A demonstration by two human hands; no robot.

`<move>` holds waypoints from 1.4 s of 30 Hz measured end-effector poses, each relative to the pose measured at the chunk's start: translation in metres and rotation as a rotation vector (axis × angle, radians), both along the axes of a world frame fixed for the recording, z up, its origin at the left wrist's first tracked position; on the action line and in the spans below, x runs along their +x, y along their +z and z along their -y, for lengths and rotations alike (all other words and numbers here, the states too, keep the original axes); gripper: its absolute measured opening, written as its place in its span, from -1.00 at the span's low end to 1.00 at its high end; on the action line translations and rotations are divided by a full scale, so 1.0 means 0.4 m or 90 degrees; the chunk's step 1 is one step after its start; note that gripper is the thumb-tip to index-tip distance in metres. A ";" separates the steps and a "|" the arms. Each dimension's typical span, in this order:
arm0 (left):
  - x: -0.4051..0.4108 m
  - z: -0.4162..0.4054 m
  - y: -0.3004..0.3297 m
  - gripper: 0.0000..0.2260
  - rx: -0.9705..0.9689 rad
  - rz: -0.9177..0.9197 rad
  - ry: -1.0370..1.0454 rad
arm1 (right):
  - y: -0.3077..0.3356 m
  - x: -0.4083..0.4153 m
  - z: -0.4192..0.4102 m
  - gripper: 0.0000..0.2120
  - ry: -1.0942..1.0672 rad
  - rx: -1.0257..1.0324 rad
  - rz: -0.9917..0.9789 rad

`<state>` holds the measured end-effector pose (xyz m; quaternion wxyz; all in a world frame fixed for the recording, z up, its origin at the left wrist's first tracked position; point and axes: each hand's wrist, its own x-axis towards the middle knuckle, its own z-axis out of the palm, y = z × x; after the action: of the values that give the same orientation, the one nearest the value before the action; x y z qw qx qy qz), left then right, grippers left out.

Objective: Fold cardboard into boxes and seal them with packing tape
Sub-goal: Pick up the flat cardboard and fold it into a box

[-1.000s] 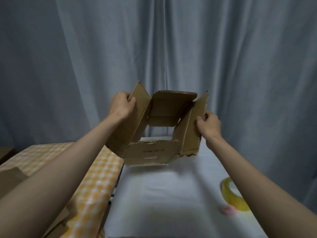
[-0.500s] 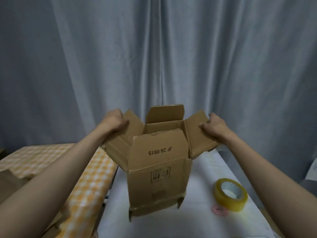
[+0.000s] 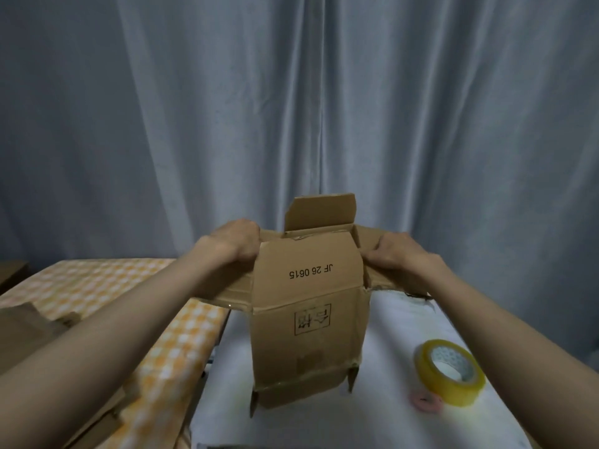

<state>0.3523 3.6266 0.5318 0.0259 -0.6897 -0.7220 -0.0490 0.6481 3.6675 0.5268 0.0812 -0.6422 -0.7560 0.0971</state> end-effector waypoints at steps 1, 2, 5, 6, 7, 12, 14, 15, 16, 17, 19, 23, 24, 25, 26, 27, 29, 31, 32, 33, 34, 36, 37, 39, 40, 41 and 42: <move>0.011 -0.003 -0.006 -0.79 -0.019 0.010 0.007 | -0.010 -0.006 -0.001 -0.43 -0.001 -0.017 -0.005; 0.022 -0.002 -0.015 -0.81 -0.035 0.026 0.014 | -0.021 -0.010 -0.002 -0.46 -0.002 -0.027 -0.018; 0.040 -0.007 -0.052 -0.78 -0.045 0.104 0.034 | -0.053 -0.017 -0.005 -0.56 -0.014 -0.027 -0.127; 0.042 -0.008 -0.060 -0.75 -0.042 0.120 0.046 | -0.060 -0.019 -0.001 -0.56 -0.021 -0.027 -0.167; 0.043 -0.009 -0.065 -0.74 -0.040 0.129 0.057 | -0.062 -0.020 0.004 -0.58 -0.026 -0.033 -0.198; 0.017 -0.003 -0.075 -0.70 -0.016 0.127 0.123 | -0.011 -0.016 0.025 -0.70 0.008 -0.142 -0.266; 0.014 0.006 -0.080 -0.60 0.030 0.147 0.147 | -0.014 -0.022 0.027 -0.68 0.013 -0.128 -0.254; 0.018 0.011 -0.080 -0.54 0.064 0.195 0.132 | -0.022 -0.025 0.032 -0.69 0.007 -0.106 -0.254; 0.023 0.019 -0.078 -0.48 0.095 0.276 0.101 | -0.034 -0.028 0.037 -0.69 -0.004 -0.080 -0.263; 0.030 0.034 -0.071 -0.40 0.112 0.383 0.065 | -0.046 -0.030 0.039 -0.69 -0.017 -0.053 -0.282; 0.038 0.073 -0.054 -0.26 0.096 0.612 -0.013 | -0.068 -0.027 0.040 -0.65 -0.050 -0.029 -0.373; 0.040 0.128 -0.052 -0.06 0.018 0.678 -0.201 | -0.079 -0.024 0.047 -0.53 -0.090 -0.027 -0.525; 0.042 0.127 -0.049 0.00 0.003 0.624 -0.206 | -0.080 -0.025 0.046 -0.49 -0.095 -0.026 -0.528; 0.043 0.122 -0.047 0.08 -0.003 0.573 -0.191 | -0.077 -0.025 0.047 -0.43 -0.106 -0.020 -0.526; 0.045 0.116 -0.045 0.14 0.004 0.527 -0.170 | -0.072 -0.025 0.050 -0.39 -0.118 -0.008 -0.529; 0.046 0.110 -0.044 0.20 0.017 0.484 -0.149 | -0.065 -0.022 0.054 -0.38 -0.126 0.005 -0.537; 0.046 0.099 -0.041 0.29 0.028 0.426 -0.110 | -0.058 -0.007 0.063 -0.40 -0.105 0.001 -0.565; 0.051 0.085 -0.031 0.37 -0.009 0.368 -0.073 | -0.052 0.010 0.076 -0.37 -0.040 -0.038 -0.559; 0.054 0.076 -0.021 0.40 -0.033 0.337 -0.055 | -0.048 0.017 0.079 -0.25 -0.005 -0.064 -0.520; 0.059 0.065 -0.010 0.42 -0.053 0.308 -0.038 | -0.042 0.018 0.082 -0.08 0.020 -0.083 -0.456; 0.064 0.053 0.003 0.44 -0.069 0.281 -0.023 | -0.036 0.015 0.083 0.03 0.034 -0.091 -0.370; 0.075 0.028 0.025 0.46 -0.101 0.234 -0.002 | -0.030 0.003 0.085 0.01 0.050 -0.065 -0.208; 0.079 0.016 0.033 0.46 -0.117 0.211 0.003 | -0.029 -0.003 0.087 -0.04 0.053 -0.048 -0.163; 0.086 -0.008 0.037 0.46 -0.134 0.193 0.010 | -0.027 -0.011 0.088 -0.09 0.055 -0.037 -0.130; 0.089 -0.020 0.037 0.45 -0.120 0.204 0.014 | -0.027 -0.013 0.089 -0.11 0.054 -0.036 -0.117; 0.090 -0.031 0.036 0.44 -0.089 0.223 0.017 | -0.028 -0.013 0.089 -0.13 0.056 -0.032 -0.103; 0.090 -0.039 0.037 0.42 -0.054 0.243 0.020 | -0.028 -0.014 0.091 -0.15 0.058 -0.026 -0.088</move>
<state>0.3882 3.6424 0.5464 -0.1400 -0.6569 -0.7259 -0.1483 0.6425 3.6312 0.5156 0.1155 -0.6005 -0.7748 0.1606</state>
